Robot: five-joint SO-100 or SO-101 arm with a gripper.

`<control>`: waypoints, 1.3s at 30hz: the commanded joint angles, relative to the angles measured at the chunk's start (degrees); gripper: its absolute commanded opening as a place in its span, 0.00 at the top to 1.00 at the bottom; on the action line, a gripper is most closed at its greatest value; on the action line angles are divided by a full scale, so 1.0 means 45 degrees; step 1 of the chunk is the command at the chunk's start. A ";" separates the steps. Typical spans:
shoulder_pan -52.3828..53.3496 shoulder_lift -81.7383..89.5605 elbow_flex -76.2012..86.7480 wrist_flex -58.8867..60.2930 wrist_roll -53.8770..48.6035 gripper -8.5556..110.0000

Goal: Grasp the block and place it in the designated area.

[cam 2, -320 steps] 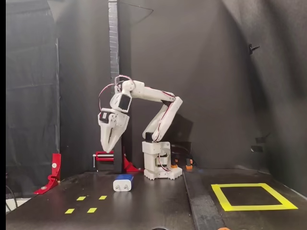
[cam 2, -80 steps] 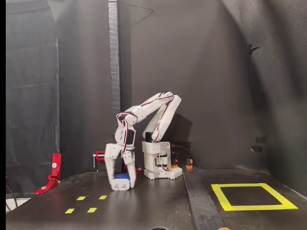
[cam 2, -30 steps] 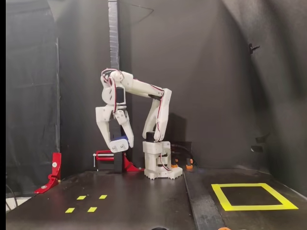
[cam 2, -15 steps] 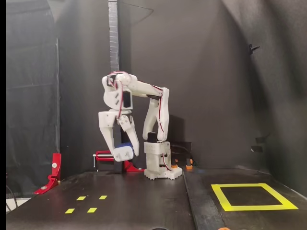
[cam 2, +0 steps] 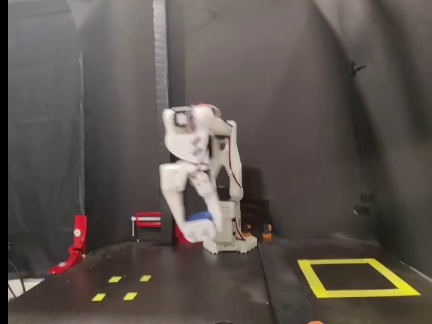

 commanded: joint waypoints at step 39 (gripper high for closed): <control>-1.0937 -0.0254 -0.0840 -0.0703 0.9355 0.73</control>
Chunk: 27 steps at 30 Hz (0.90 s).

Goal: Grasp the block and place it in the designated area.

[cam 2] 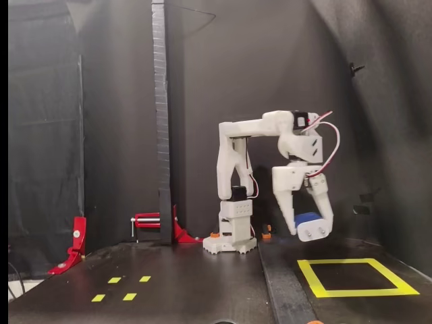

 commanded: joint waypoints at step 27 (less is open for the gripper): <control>-0.1484 -0.2520 -0.0742 -0.2285 0.1660 0.73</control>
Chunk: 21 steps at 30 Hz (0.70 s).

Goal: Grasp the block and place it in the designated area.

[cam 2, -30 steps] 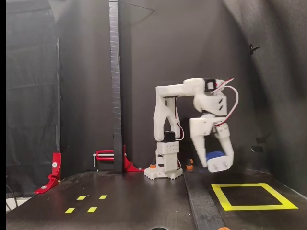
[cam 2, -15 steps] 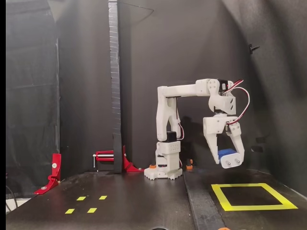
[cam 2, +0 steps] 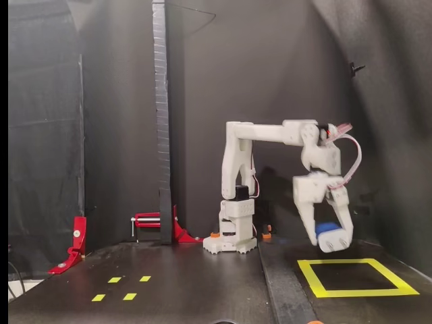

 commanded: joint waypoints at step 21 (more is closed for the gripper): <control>-0.0664 -0.2461 -0.0723 -0.1367 0.0664 0.73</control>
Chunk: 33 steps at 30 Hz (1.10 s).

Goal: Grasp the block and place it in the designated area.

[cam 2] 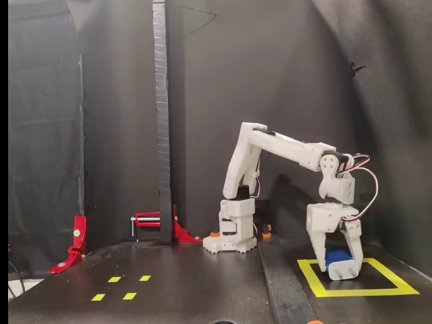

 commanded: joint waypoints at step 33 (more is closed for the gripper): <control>0.0137 0.0664 -0.0449 0.0762 -0.0469 0.55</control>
